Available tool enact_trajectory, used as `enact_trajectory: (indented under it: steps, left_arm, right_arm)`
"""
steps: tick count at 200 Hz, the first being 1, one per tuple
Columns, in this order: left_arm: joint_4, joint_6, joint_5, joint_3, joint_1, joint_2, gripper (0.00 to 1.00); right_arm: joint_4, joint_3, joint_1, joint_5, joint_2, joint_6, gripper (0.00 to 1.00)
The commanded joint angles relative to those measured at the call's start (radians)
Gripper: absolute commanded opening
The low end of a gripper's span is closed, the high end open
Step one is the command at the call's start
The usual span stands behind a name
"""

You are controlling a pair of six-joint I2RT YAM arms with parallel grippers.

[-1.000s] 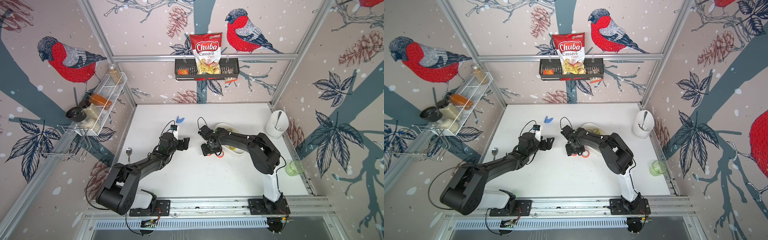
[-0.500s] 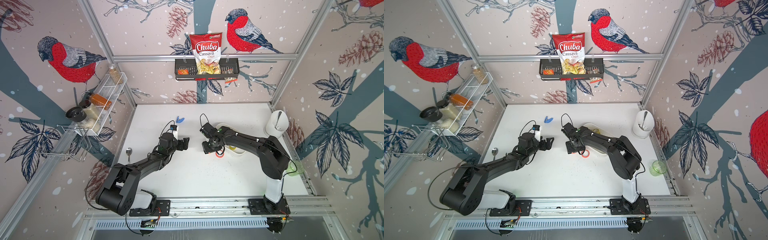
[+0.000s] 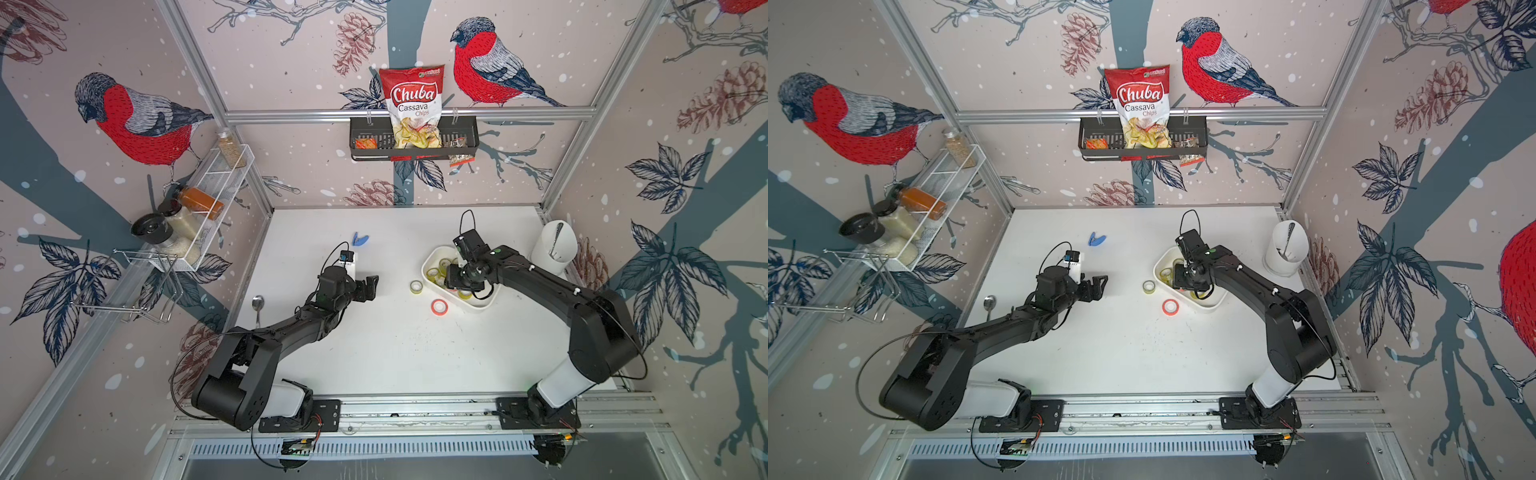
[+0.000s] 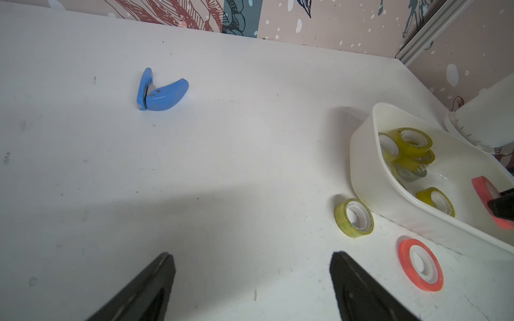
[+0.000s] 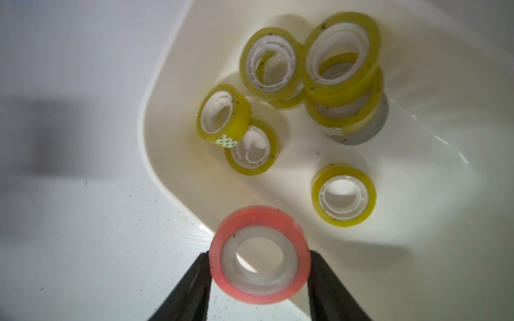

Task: Put the transparent tape into the storage box
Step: Place the tape in the storage box.

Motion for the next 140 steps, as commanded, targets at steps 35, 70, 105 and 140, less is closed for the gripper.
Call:
enact_trajectory:
  steps: [35, 70, 105, 140]
  left_arm:
    - [0.067, 0.022, 0.01, -0.012, 0.006, 0.004, 0.92]
    - [0.069, 0.024, 0.018, 0.001, 0.009, 0.026, 0.92]
    - [0.068, 0.025, 0.017, 0.001, 0.012, 0.028, 0.91]
    - [0.067, 0.025, 0.023, 0.0, 0.013, 0.023, 0.91]
  right_arm:
    - [0.02, -0.019, -0.148, 0.055, 0.029, -0.065, 0.53]
    - [0.032, 0.001, -0.191, 0.072, 0.092, -0.086, 0.53]
    - [0.027, 0.04, -0.196, 0.118, 0.162, -0.093, 0.54]
    - [0.001, 0.085, -0.19, 0.178, 0.215, -0.091, 0.54]
